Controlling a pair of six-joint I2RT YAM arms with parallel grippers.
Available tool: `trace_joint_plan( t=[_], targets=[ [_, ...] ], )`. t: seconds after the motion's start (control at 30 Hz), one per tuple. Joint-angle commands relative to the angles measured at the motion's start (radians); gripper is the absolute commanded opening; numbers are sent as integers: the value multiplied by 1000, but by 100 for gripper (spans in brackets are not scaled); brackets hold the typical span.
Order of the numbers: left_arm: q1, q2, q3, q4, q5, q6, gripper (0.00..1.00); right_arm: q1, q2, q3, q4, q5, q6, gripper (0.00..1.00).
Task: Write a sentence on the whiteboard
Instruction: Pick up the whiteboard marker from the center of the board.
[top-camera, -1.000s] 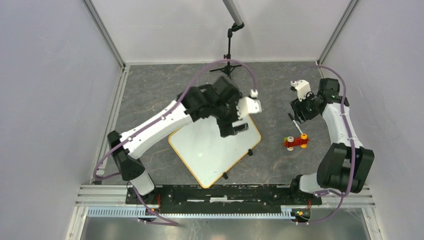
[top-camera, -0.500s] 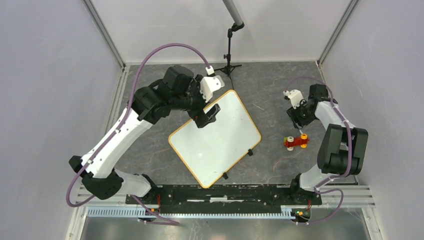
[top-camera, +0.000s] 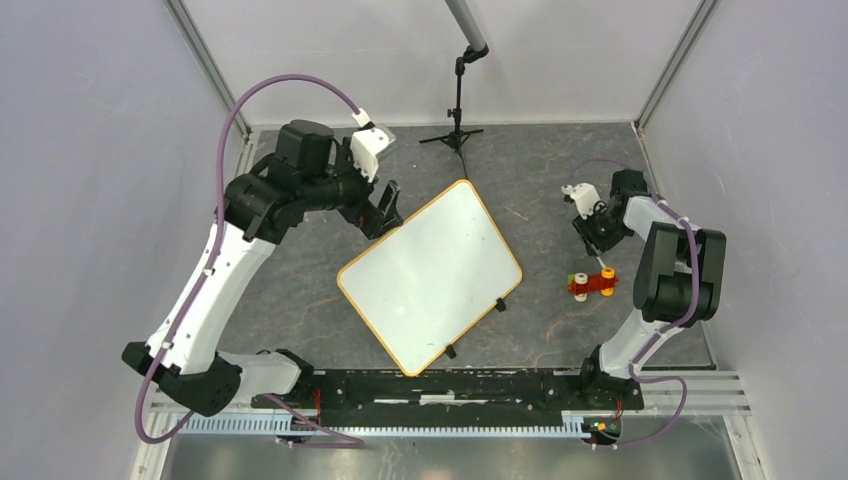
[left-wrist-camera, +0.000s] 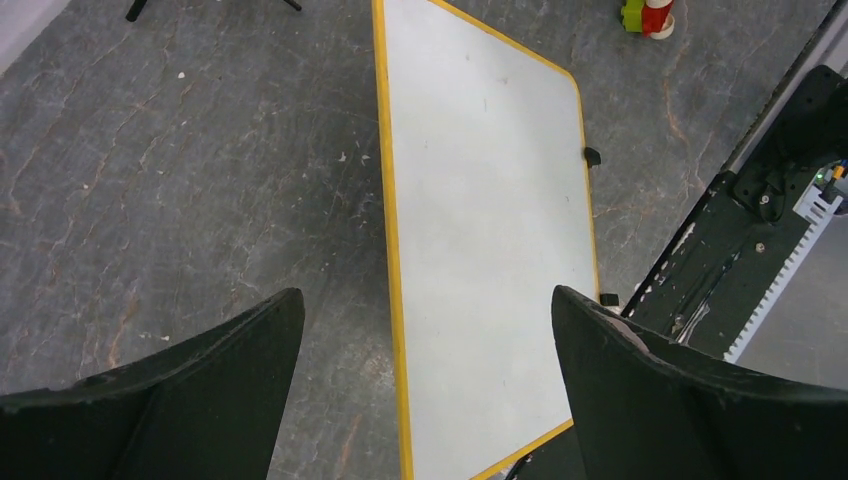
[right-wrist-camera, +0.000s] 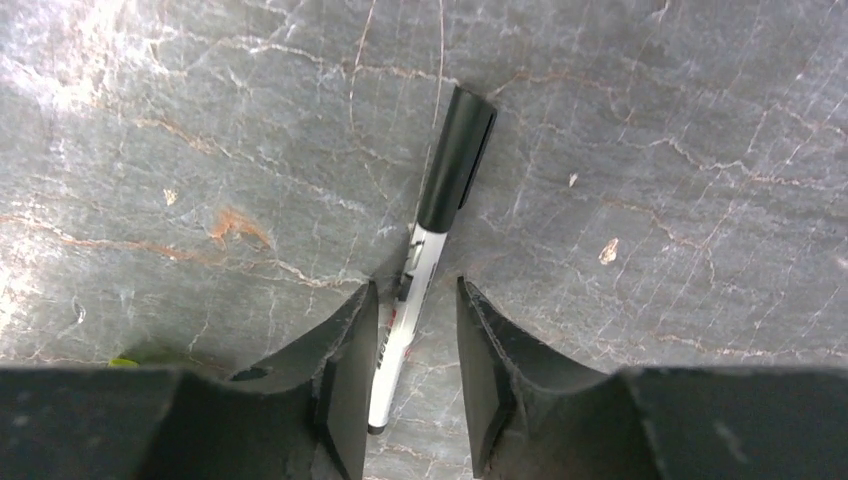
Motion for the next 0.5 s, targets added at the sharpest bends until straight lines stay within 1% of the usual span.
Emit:
trace_joint_plan(
  t=[0.0,0.1,0.17,0.27,0.3,0.47],
  targets=[
    [45,-47,-18,18,39,-47,100,-5,83,37,-20,-34,-39,36],
    [75,-54,-42,0,11,-32,100,-16,108,76,-65,-51,-47,24],
    [98,-70,-63,-4,-4,-30,100,-19,105,84,-67,-46,-51,16],
    [150,-99,-90,-16,18,-44,100,-20,89,107,-83,-54,-63,3],
    [168,-108,-100,-25,32,-46,100,-20,77,116,-90,-61,-66,0],
    [260,-126,-115,-82,65,-64,100,-22,-27,155,-107,-93,-78,0]
  ],
)
